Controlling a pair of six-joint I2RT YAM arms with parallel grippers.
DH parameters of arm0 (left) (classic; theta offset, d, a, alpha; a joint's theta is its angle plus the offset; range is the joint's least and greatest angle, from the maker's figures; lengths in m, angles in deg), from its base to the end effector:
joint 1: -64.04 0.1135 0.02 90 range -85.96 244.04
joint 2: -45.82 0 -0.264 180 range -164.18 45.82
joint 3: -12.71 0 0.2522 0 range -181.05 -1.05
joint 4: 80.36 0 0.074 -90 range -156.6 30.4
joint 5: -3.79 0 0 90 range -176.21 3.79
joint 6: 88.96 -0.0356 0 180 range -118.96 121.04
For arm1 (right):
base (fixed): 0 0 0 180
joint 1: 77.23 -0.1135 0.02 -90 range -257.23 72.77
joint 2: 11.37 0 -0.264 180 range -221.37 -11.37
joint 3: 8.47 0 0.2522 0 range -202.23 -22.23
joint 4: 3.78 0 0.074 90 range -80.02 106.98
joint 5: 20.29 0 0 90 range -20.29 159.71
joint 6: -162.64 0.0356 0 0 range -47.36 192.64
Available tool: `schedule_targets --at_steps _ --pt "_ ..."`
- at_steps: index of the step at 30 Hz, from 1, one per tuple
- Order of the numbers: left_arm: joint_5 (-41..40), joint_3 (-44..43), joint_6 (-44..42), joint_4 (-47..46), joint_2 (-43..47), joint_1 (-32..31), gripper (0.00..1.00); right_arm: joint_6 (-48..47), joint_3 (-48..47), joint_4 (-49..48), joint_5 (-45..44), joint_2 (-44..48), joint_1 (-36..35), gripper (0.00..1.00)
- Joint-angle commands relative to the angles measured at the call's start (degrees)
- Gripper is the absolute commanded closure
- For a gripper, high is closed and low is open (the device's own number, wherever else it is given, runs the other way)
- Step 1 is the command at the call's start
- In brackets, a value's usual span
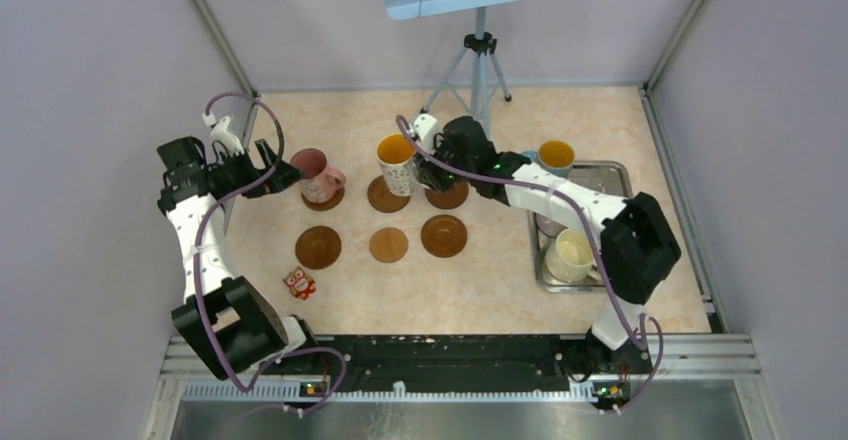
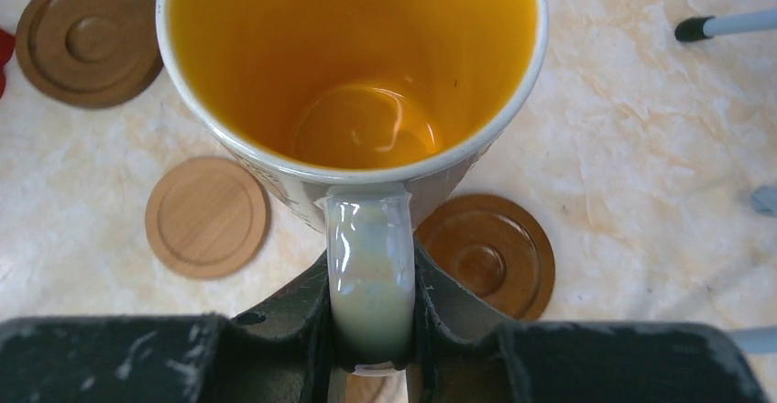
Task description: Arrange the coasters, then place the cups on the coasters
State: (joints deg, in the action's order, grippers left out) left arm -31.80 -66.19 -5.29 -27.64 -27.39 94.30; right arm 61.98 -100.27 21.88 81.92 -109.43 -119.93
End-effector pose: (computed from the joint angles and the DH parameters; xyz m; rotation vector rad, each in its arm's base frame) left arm 0.2385 0.1056 0.3219 -0.0193 2.0944 -0.7483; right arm 0.2889 0.2768 0.2899 -1.0849 1.8732 0.5532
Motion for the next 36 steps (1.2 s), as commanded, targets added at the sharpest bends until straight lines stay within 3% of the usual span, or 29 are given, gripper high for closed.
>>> schedule_targets --at_steps 1,11,31,36 --pt "-0.27 0.54 0.18 -2.05 2.19 -0.14 0.01 4.75 -1.38 -20.87 -8.45 -1.20 -3.88 1.00" --pt "-0.64 0.29 -0.26 -1.48 2.12 -0.13 0.01 7.81 1.79 -32.72 -13.23 -7.38 -7.12 1.00" --pt "-0.09 0.38 -0.54 -1.69 1.33 -0.15 0.01 8.19 2.45 -36.33 -14.29 -14.59 -7.83 1.00" --pt "-0.03 0.54 -0.70 -1.78 1.30 -0.14 0.01 8.63 3.44 -36.90 -14.37 -14.88 -7.93 0.87"
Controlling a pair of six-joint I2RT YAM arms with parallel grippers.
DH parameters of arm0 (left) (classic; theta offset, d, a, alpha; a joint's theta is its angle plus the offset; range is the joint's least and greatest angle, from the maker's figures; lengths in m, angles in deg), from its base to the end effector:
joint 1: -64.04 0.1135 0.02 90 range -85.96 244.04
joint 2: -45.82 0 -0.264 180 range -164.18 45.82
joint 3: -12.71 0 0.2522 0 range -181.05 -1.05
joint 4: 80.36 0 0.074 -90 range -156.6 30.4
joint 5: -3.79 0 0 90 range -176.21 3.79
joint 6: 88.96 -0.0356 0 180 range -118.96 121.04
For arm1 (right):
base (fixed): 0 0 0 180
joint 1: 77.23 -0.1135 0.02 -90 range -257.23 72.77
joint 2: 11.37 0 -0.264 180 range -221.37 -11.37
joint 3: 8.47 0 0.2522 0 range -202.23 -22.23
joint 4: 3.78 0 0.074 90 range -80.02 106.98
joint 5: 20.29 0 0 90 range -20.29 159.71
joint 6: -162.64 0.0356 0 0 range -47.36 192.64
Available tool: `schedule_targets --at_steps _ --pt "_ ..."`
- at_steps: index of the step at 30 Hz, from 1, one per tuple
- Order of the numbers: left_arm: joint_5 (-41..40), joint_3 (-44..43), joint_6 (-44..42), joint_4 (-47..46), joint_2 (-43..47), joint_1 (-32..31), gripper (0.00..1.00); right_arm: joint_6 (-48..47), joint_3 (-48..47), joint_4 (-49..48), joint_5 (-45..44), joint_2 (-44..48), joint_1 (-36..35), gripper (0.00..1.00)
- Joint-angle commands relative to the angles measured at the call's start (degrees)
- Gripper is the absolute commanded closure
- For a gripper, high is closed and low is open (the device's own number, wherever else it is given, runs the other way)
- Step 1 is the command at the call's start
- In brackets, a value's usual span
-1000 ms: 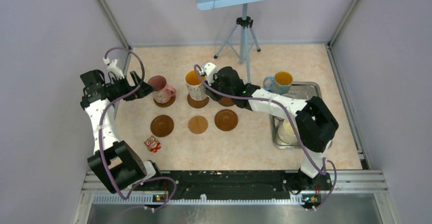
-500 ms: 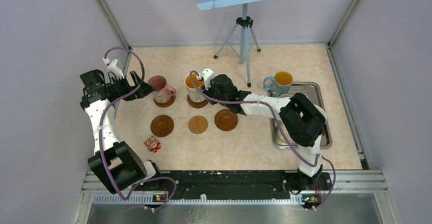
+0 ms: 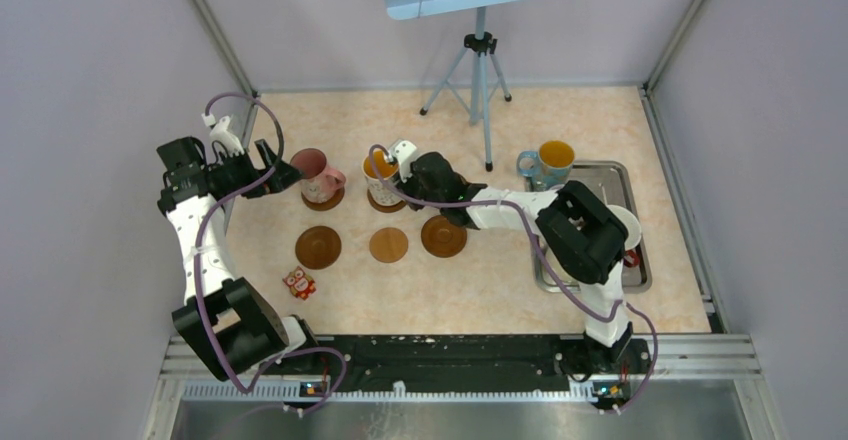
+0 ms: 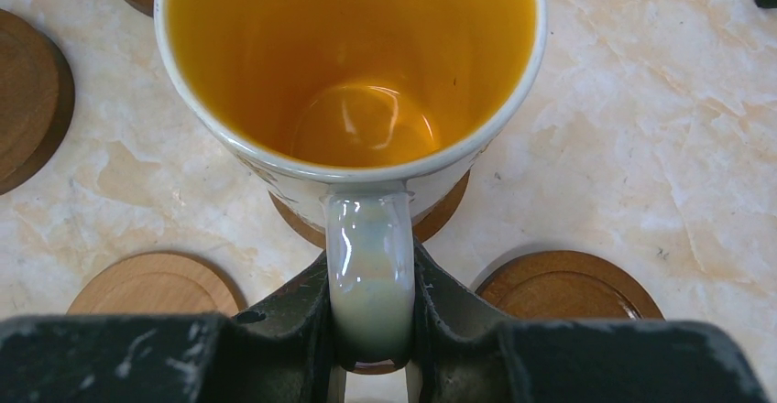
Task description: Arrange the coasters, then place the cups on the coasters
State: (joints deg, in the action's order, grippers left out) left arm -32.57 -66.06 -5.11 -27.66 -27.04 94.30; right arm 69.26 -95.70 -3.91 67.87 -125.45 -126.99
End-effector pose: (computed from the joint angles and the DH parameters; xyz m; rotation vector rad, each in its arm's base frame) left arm 0.2374 0.1053 0.3224 -0.0268 2.0985 -0.7337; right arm 0.2920 0.3432 0.1913 -0.9075 1.8605 0.4717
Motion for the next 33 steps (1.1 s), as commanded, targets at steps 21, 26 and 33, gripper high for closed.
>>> schedule_targets --at_steps 21,26,33 --pt "0.75 0.83 -1.29 -1.76 1.43 -0.16 0.01 2.99 2.40 -9.24 0.18 2.67 -1.52 0.59" --pt "0.76 0.92 -1.22 -1.76 1.80 -0.13 0.01 2.96 3.05 -8.15 0.38 3.30 -1.44 0.59" --pt "0.79 0.88 -1.22 -1.63 1.95 -0.11 0.01 2.70 2.36 -7.14 -0.87 3.33 -0.51 0.60"
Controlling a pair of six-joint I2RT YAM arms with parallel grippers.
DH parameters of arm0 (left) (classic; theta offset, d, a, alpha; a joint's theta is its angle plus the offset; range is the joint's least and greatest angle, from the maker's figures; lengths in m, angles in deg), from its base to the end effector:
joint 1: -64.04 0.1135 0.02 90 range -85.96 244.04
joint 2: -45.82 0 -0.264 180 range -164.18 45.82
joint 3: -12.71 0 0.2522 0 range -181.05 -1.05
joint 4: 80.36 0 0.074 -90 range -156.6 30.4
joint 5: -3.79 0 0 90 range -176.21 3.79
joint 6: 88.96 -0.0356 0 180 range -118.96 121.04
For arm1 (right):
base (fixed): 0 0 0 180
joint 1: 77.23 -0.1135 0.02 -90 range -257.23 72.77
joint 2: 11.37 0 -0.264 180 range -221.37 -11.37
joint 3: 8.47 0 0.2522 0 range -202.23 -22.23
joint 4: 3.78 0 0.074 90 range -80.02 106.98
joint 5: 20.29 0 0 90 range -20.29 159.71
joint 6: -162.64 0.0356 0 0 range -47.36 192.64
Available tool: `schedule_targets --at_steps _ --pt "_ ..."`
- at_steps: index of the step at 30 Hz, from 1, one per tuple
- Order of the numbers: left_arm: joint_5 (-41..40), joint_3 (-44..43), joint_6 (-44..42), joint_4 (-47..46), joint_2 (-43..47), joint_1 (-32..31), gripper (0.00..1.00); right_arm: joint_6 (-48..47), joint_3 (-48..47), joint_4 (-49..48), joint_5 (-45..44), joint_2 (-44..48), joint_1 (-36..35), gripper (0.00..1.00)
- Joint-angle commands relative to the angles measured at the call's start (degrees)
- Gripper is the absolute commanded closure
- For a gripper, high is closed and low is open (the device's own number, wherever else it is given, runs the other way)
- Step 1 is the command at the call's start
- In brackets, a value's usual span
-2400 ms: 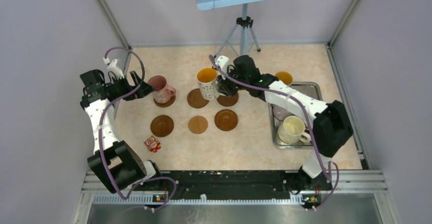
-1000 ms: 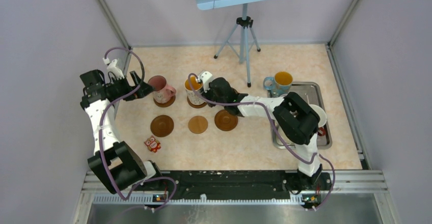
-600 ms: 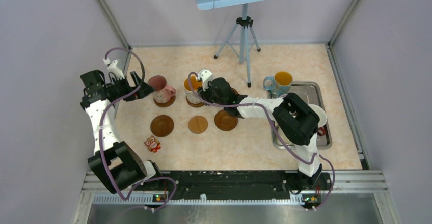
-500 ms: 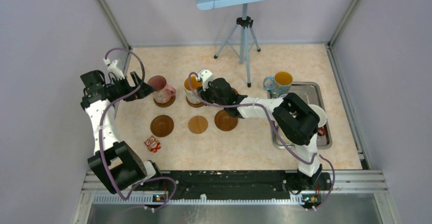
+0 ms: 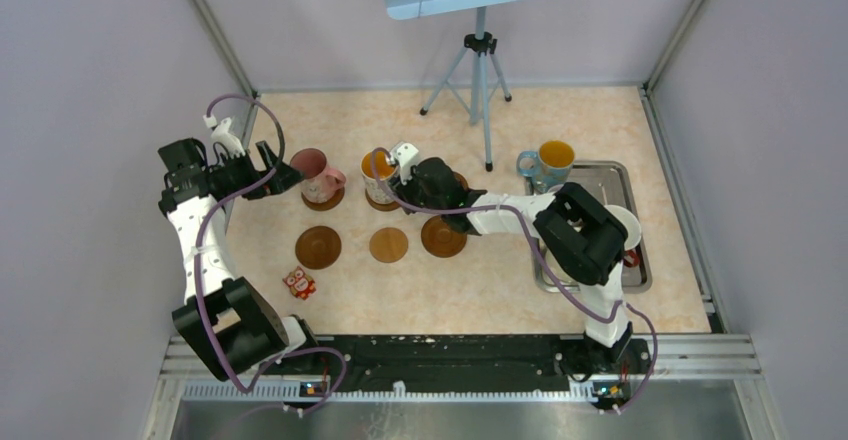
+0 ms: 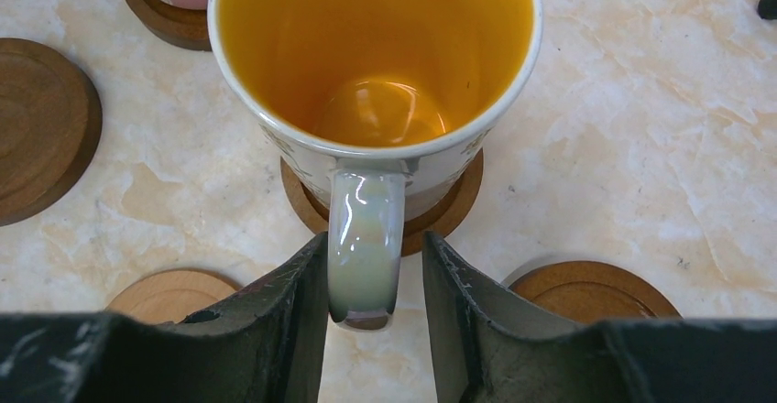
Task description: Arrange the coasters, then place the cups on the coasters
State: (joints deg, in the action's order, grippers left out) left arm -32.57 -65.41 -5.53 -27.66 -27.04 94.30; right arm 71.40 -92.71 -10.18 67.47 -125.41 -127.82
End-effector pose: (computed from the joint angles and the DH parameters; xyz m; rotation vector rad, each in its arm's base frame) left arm 0.2370 0.1051 0.3188 -0.0259 2.1048 -0.7366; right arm 0.2848 0.3444 0.1857 -0.8578 1.8246 0.5170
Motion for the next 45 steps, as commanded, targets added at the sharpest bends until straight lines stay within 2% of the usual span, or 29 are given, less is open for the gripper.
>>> schedule_targets --at_steps 1,20,27,30,37,45 --pt "0.84 0.18 -0.75 -1.59 2.01 -0.17 0.01 0.46 -0.99 -0.50 -0.60 3.15 0.60 0.60" --pt "0.76 0.30 -0.73 -1.67 2.16 -0.12 0.01 -1.03 -1.95 2.43 1.72 3.81 4.37 0.57" --pt "1.10 0.39 -0.69 -1.67 2.26 -0.11 0.01 -2.22 -3.09 6.99 7.54 7.60 4.43 0.45" --pt "1.35 0.40 -0.63 -1.76 2.31 -0.14 0.01 -2.90 -3.59 10.19 7.98 9.87 4.39 0.43" --pt "1.61 0.47 -0.49 -1.76 2.45 -0.11 0.01 -3.07 -1.04 17.34 7.88 14.97 5.33 0.45" --pt "2.07 0.76 -0.28 -2.09 2.97 -0.14 0.01 0.79 0.82 26.02 9.50 15.54 7.89 0.51"
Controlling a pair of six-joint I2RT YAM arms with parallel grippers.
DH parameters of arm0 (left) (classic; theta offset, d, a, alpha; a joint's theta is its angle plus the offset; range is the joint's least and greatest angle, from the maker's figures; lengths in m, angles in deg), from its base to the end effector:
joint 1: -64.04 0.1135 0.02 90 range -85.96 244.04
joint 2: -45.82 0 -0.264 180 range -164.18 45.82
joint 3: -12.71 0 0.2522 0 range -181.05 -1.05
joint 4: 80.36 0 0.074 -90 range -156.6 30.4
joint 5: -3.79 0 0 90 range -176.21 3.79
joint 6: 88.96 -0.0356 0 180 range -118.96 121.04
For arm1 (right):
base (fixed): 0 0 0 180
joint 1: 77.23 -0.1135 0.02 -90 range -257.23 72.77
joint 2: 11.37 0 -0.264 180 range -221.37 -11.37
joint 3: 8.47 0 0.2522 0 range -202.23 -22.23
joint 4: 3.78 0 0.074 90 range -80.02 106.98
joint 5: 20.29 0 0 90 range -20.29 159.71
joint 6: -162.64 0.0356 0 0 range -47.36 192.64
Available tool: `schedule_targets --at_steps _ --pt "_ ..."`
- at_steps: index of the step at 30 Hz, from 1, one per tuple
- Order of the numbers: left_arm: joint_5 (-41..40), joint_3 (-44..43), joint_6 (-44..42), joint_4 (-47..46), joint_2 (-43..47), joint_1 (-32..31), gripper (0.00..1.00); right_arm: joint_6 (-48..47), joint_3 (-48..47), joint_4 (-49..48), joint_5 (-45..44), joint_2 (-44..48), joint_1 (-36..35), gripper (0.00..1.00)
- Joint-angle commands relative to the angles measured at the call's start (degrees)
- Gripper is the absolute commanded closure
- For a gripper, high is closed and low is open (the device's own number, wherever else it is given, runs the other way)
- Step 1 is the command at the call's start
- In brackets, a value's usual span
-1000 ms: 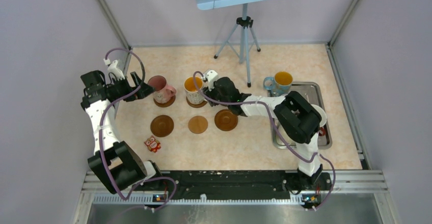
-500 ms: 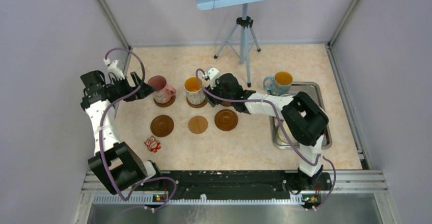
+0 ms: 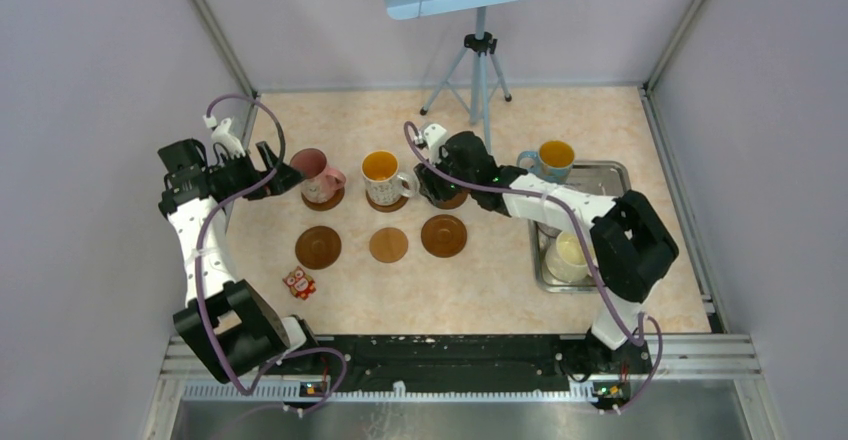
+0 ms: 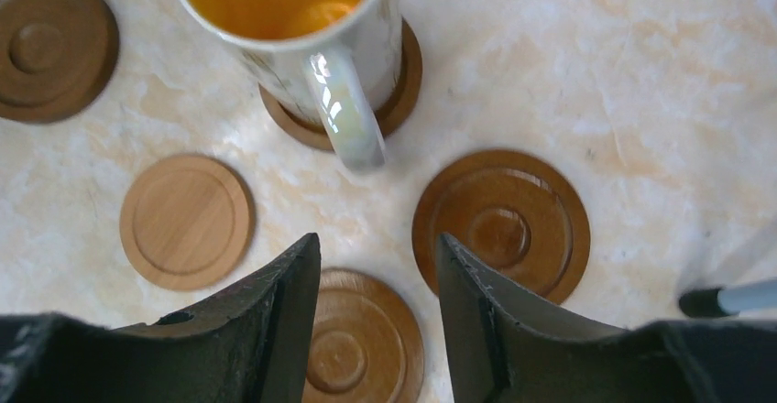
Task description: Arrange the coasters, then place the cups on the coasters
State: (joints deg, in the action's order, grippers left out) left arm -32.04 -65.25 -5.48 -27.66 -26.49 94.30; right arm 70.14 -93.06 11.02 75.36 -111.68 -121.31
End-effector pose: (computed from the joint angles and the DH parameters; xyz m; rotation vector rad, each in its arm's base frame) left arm 0.2351 0.1038 0.3204 -0.0181 2.0962 -0.7422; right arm 0.2880 0.2838 0.2493 -0.9041 1.9474 0.5342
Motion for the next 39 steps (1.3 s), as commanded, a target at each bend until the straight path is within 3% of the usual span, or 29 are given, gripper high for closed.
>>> schedule_targets --at_steps 1,12,16,19,39 --pt "1.51 0.71 -0.33 -2.11 2.55 -0.13 0.01 2.11 1.56 4.97 1.76 1.72 1.56 0.53" --pt "1.32 1.30 -0.38 -2.38 2.83 -0.12 0.01 4.44 0.41 5.56 2.92 -4.16 2.33 0.69" --pt "1.38 1.10 -0.48 -2.36 2.72 -0.12 0.01 5.24 -1.13 5.94 2.30 -6.97 2.32 0.85" --pt "1.35 1.01 -0.50 -2.29 2.62 -0.12 0.01 5.31 -1.95 6.05 0.98 -8.67 2.33 0.91" --pt "1.46 1.52 -0.69 -2.46 2.42 -0.11 0.01 4.91 -3.67 5.81 -0.17 -12.59 2.33 0.98"
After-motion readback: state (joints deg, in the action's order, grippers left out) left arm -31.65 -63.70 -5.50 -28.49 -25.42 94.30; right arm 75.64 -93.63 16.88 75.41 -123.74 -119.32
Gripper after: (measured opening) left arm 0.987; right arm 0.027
